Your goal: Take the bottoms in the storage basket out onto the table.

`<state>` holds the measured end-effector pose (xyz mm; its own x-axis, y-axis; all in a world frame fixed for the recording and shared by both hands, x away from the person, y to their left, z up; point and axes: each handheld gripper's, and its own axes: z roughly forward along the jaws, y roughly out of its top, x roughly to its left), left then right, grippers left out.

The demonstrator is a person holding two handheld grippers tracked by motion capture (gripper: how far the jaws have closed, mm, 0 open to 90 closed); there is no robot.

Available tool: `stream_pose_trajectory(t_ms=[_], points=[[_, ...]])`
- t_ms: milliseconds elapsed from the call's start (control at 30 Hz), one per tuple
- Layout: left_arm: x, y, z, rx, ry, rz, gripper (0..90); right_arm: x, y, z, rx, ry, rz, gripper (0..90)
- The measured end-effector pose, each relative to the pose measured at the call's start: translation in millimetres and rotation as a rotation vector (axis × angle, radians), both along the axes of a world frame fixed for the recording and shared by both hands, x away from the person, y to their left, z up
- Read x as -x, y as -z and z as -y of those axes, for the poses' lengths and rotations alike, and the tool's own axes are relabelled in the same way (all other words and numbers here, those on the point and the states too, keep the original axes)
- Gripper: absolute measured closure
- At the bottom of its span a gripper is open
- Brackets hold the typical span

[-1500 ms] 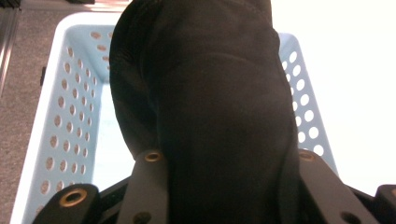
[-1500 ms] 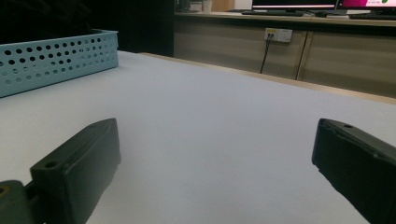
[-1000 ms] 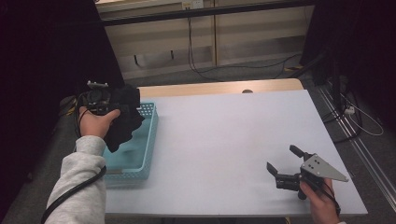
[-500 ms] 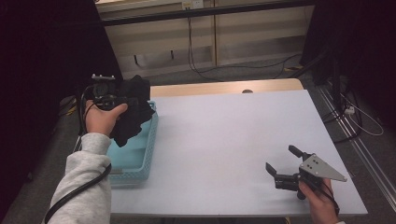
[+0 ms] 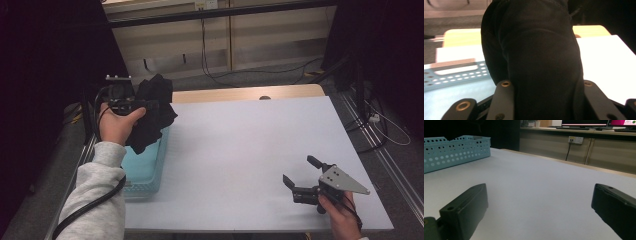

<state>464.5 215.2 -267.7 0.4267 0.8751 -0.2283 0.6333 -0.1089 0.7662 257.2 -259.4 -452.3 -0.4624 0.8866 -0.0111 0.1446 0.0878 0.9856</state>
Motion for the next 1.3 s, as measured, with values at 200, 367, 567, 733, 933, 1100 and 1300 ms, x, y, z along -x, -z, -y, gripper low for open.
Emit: stream_pose_trajectory(t_ms=[200, 367, 567, 733, 933, 1100, 1300], points=[[5.4, 7.2, 21.6, 0.015, 0.064, 0.002, 65.0, 0.0, 0.0, 0.3, 0.001, 0.002, 0.000, 0.0], [9.1, 16.6, 41.0, 0.019, 0.106, 0.008, 65.0, 0.7, 0.1, 1.2, 0.005, 0.005, -0.001, 0.0], [12.1, 28.2, 62.7, 0.019, 0.163, 0.008, 64.9, 0.8, 0.1, 2.8, 0.002, 0.009, 0.000, 0.0], [16.8, 39.8, 82.3, 0.025, 0.210, 0.000, 64.7, 0.6, 0.4, 2.7, 0.000, 0.011, -0.004, 0.0], [26.1, 56.3, 104.8, 0.021, 0.269, 0.005, 64.7, 0.2, 0.6, 3.3, -0.002, 0.012, -0.005, 0.0], [31.9, 73.7, 120.1, 0.018, 0.301, -0.007, 64.7, -0.5, 0.8, 4.2, -0.001, 0.012, -0.005, 0.0], [40.6, 95.6, 137.9, 0.019, 0.360, -0.024, 64.6, -0.8, 1.1, 4.0, 0.000, 0.010, -0.006, 0.0]])
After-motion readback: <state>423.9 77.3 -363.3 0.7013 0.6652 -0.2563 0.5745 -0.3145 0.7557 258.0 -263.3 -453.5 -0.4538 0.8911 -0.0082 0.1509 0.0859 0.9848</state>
